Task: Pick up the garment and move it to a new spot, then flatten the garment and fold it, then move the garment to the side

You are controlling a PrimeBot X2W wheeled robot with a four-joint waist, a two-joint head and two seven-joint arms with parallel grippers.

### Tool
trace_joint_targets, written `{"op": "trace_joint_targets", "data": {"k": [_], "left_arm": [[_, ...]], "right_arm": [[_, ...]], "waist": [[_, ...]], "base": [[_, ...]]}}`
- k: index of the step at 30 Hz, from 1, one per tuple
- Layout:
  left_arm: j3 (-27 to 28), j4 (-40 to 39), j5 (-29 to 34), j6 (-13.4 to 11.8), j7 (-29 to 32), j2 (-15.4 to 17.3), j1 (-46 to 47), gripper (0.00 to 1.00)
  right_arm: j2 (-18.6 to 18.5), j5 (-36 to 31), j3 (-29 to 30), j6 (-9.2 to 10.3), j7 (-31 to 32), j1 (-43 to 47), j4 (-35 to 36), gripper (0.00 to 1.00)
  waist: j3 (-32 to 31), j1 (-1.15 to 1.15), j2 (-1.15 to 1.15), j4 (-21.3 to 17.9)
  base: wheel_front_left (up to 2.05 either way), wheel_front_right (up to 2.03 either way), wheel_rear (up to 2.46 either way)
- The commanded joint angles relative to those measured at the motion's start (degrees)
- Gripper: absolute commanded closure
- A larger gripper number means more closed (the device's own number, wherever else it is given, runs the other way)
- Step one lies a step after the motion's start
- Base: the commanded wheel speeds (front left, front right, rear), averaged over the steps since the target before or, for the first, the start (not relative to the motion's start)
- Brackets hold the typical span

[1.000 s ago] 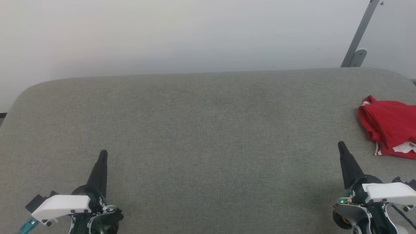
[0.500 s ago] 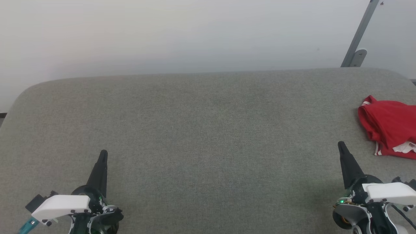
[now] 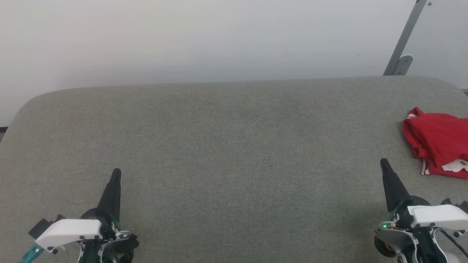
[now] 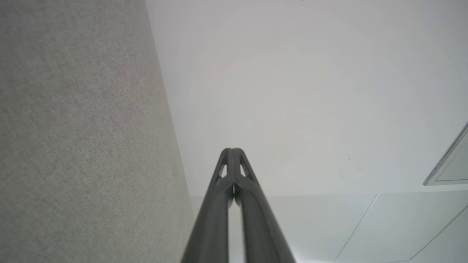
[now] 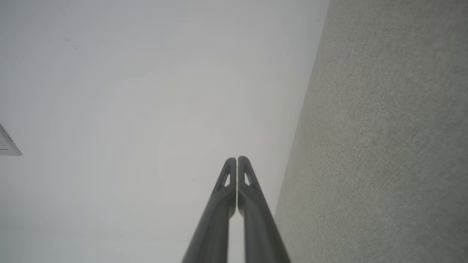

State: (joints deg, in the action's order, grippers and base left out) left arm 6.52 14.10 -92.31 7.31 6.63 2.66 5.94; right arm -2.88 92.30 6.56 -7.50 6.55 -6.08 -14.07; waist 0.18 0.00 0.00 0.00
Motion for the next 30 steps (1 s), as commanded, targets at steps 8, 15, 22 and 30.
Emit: {"op": "trace_joint_targets", "data": {"k": [8, 15, 22, 30], "left_arm": [[0.1, -0.1, -0.2, 0.3, 0.0, 0.1, 0.7, 1.00], [0.1, -0.1, -0.2, 0.3, 0.0, 0.1, 0.7, 1.00], [0.1, -0.1, -0.2, 0.3, 0.0, 0.1, 0.7, 1.00], [0.1, -0.1, -0.2, 0.3, 0.0, 0.1, 0.7, 1.00]], "right_arm": [[0.1, 0.2, 0.0, 0.02, 0.1, -0.2, 0.1, 1.00], [0.1, 0.2, 0.0, 0.02, 0.1, -0.2, 0.1, 1.00], [0.1, 0.2, 0.0, 0.02, 0.1, -0.2, 0.1, 1.00], [0.1, 0.2, 0.0, 0.02, 0.1, -0.2, 0.1, 1.00]], "waist": [[0.0, 0.00, 0.00, 0.0], [0.0, 0.00, 0.00, 0.0], [0.0, 0.00, 0.00, 0.0], [0.0, 0.00, 0.00, 0.0]], "base": [[0.00, 0.00, 0.00], [0.00, 0.00, 0.00], [0.00, 0.00, 0.00], [0.00, 0.00, 0.00]]}}
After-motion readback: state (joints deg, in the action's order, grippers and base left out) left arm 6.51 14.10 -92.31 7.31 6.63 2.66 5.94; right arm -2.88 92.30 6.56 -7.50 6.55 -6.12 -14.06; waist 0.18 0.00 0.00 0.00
